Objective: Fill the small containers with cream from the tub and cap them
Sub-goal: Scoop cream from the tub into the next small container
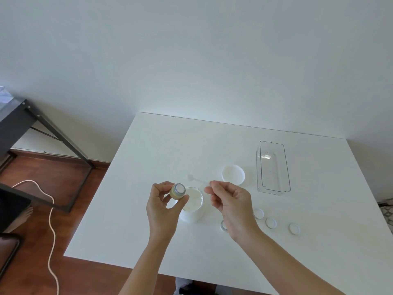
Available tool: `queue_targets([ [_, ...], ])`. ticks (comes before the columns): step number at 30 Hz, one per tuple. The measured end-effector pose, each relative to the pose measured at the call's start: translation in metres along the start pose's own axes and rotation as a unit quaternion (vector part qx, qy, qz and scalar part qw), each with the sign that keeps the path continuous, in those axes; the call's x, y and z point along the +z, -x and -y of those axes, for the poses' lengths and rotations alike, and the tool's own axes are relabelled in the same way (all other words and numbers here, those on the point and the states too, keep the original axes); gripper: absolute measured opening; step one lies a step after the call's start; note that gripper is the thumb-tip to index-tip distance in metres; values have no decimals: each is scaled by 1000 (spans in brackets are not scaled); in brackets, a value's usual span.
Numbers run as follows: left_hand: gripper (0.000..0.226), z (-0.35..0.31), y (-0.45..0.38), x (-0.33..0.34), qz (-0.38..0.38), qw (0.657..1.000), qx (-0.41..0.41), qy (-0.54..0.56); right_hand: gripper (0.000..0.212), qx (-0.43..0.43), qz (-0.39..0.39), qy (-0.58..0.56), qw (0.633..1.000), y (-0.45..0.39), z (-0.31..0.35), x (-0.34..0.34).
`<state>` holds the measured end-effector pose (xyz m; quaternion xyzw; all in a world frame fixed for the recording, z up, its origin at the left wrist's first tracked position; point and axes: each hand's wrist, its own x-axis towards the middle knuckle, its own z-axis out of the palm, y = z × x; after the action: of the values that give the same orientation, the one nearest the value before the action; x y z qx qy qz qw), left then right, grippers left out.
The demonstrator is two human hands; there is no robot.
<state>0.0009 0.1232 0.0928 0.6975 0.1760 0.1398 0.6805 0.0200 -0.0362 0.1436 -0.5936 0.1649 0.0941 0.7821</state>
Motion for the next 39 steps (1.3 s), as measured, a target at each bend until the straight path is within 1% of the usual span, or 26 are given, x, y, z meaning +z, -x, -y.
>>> queue_targets([
  [1, 49, 2, -1, -2, -2, 1000, -7, 4, 12, -4, -7, -2, 1000, -4, -1, -4],
  [2, 49, 3, -2, -5, -3, 1000, -12, 9, 11, -20, -15, 26, 999, -8, -4, -8],
  [4, 48, 6, -4, -11, -3, 999, -24, 20, 7, -72, -27, 138, 987, -14, -13, -15],
  [6, 46, 8, -4, -15, -1, 999, -38, 36, 13, -131, -14, 264, 956, -18, -24, -22],
  [8, 44, 8, -5, -18, 3, 998, -48, 44, 15, -193, 36, 378, 905, -21, -33, -27],
  [9, 43, 7, -5, -18, 4, 997, -53, 47, 14, -226, 74, 441, 865, -23, -36, -31],
  [11, 42, 6, -5, -21, 5, 997, -60, 49, 19, -279, 157, 576, 752, -24, -40, -38],
  [12, 42, 5, -5, -22, 5, 997, -63, 50, 24, -297, 184, 619, 703, -24, -38, -42],
  [13, 42, 5, -5, -23, 4, 996, -66, 52, 29, -316, 199, 641, 671, -24, -37, -45],
  [14, 42, 5, -5, -24, 3, 996, -67, 53, 34, -331, 205, 649, 653, -24, -34, -47],
  [15, 42, 5, -6, -25, 2, 996, -68, 54, 36, -344, 205, 652, 643, -24, -32, -49],
  [17, 42, 6, -7, -26, 4, 996, -68, 54, 38, -358, 202, 654, 635, -23, -27, -51],
  [20, 41, 6, -8, -25, 12, 996, -71, 59, 37, -361, 188, 650, 642, -23, -19, -55],
  [21, 41, 6, -9, -25, 14, 995, -72, 61, 34, -361, 170, 636, 660, -23, -18, -57],
  [22, 41, 6, -10, -25, 17, 995, -72, 63, 27, -347, 144, 607, 700, -23, -17, -58],
  [24, 41, 5, -11, -25, 20, 995, -72, 66, 12, -292, 57, 501, 813, -23, -13, -58],
  [25, 41, 6, -12, -25, 22, 995, -73, 67, 10, -253, 14, 445, 859, -25, -11, -59],
  [26, 41, 6, -12, -25, 23, 995, -74, 67, 11, -214, -15, 401, 891, -29, -9, -60],
  [27, 41, 6, -12, -25, 25, 995, -75, 68, 13, -176, -31, 364, 914, -33, -8, -62],
  [29, 41, 7, -13, -26, 30, 994, -77, 69, 17, -116, -51, 291, 948, -43, -8, -65],
  [31, 41, 8, -13, -27, 35, 994, -80, 71, 11, -58, -90, 226, 968, -58, -12, -68],
  [33, 41, 9, -14, -29, 41, 993, -83, 75, 9, 3, -148, 174, 973, -75, -20, -71],
  [35, 41, 10, -14, -30, 50, 992, -85, 73, 11, 46, -202, 135, 969, -91, -30, -75],
  [39, 41, 11, -14, -32, 77, 990, -90, 77, 10, 72, -291, 122, 946, -113, -49, -80],
])
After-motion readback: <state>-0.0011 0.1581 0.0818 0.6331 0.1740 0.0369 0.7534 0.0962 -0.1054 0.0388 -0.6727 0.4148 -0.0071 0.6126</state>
